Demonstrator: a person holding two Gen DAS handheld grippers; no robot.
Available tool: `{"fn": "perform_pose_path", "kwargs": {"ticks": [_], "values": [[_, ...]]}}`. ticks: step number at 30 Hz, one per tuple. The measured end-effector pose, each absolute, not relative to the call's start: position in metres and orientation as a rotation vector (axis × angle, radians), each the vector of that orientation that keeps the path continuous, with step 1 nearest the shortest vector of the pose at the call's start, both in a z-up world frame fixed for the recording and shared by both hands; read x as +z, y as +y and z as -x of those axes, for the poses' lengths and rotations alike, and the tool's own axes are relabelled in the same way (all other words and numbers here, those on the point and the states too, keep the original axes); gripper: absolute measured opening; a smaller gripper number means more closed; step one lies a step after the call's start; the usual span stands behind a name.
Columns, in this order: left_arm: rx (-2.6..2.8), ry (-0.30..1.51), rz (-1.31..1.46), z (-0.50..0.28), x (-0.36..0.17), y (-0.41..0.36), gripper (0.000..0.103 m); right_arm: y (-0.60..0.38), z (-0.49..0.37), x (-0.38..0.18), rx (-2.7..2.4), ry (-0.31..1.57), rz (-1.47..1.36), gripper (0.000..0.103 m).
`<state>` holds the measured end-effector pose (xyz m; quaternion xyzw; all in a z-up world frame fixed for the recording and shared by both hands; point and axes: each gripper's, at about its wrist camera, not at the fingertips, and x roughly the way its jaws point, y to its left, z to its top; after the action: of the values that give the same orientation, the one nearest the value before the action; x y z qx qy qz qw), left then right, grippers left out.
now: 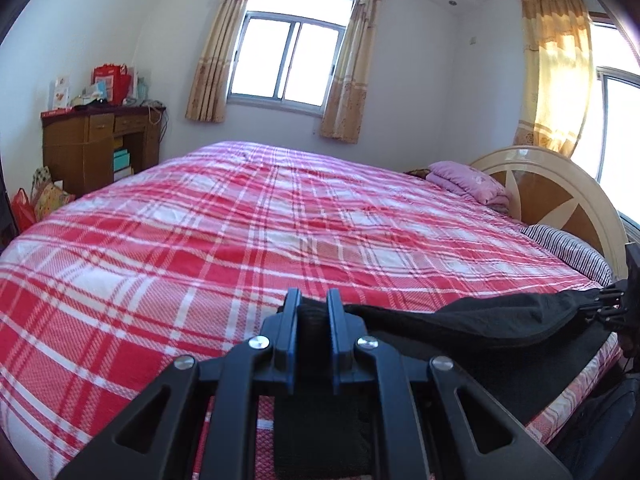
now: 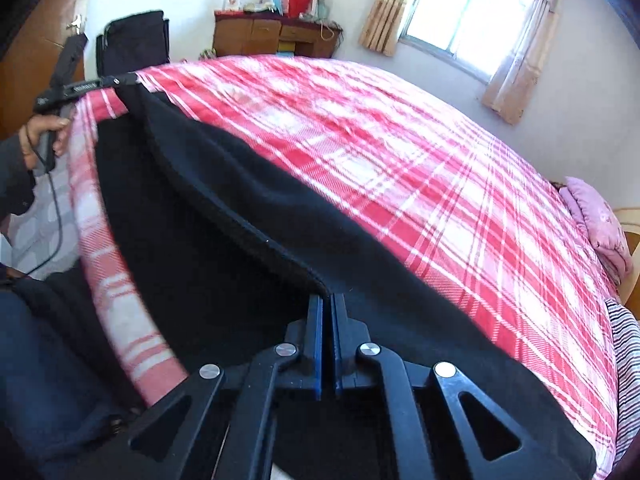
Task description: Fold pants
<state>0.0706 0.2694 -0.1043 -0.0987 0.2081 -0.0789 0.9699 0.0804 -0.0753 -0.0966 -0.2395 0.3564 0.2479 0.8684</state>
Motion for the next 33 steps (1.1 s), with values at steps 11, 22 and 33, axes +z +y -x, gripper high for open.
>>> {"fn": "perform_pose_path", "kwargs": {"ticks": [11,22,33], "values": [[-0.245,0.462,0.216,-0.061,-0.13,0.281,0.016,-0.077,-0.05,-0.122,0.604,0.832,0.567,0.003],[-0.213,0.41,0.399,-0.026,-0.136,0.343,0.049,-0.076,-0.04,-0.149,0.641,0.925,0.602,0.004],[-0.239,0.498,0.27,-0.043,-0.124,0.289,0.059,-0.072,-0.039,-0.154,0.624,0.942,0.629,0.004]]}}
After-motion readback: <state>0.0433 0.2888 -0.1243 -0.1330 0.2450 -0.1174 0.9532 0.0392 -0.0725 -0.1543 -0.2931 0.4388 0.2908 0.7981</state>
